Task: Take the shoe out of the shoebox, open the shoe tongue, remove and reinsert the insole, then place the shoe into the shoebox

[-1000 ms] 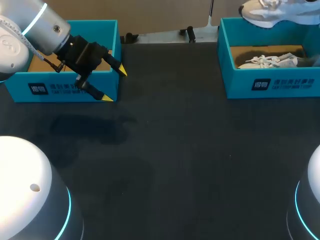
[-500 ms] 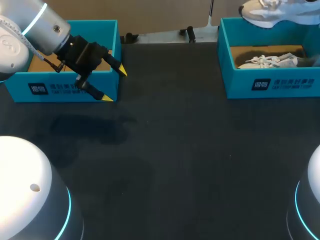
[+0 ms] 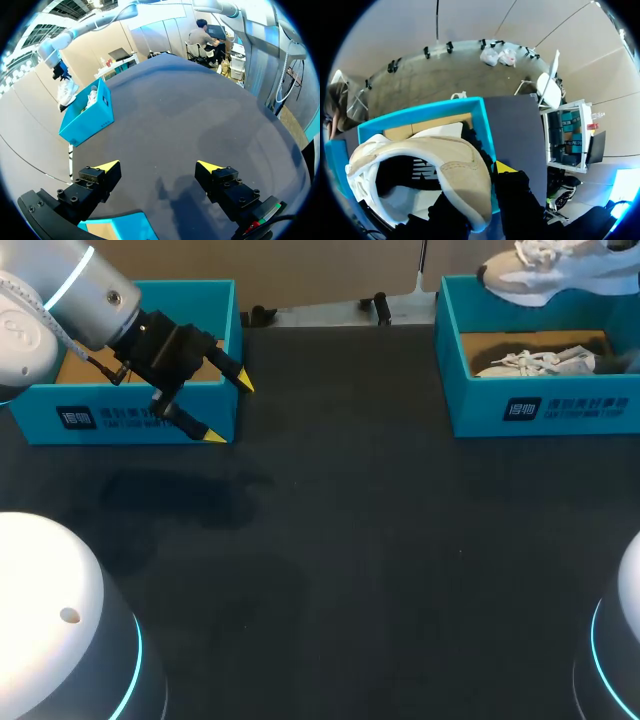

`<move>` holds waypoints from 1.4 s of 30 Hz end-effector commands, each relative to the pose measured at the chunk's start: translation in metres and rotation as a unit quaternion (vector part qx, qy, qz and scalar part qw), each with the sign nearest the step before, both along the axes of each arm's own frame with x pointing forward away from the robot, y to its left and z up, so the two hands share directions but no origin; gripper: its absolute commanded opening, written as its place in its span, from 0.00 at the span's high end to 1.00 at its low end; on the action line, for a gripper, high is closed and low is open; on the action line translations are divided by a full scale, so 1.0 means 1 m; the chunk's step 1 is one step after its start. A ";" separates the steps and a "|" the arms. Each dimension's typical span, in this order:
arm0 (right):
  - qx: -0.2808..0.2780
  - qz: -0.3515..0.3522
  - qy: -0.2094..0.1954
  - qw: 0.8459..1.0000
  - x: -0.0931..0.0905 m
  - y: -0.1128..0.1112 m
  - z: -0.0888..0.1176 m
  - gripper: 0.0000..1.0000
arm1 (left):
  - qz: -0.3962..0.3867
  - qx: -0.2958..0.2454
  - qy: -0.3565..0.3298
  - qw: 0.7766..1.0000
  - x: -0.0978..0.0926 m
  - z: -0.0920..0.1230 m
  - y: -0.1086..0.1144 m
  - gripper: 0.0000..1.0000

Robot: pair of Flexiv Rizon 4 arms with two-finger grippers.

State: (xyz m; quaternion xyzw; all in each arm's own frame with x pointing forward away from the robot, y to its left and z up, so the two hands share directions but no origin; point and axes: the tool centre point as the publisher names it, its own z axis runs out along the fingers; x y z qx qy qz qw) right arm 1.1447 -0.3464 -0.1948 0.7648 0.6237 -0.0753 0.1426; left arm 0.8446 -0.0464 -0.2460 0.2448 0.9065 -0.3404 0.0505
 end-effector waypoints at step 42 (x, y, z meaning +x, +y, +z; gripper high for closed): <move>0.007 -0.011 0.004 1.000 0.032 0.007 -0.105 1.00 | 0.000 0.001 -0.001 1.000 -0.001 0.000 0.000 0.00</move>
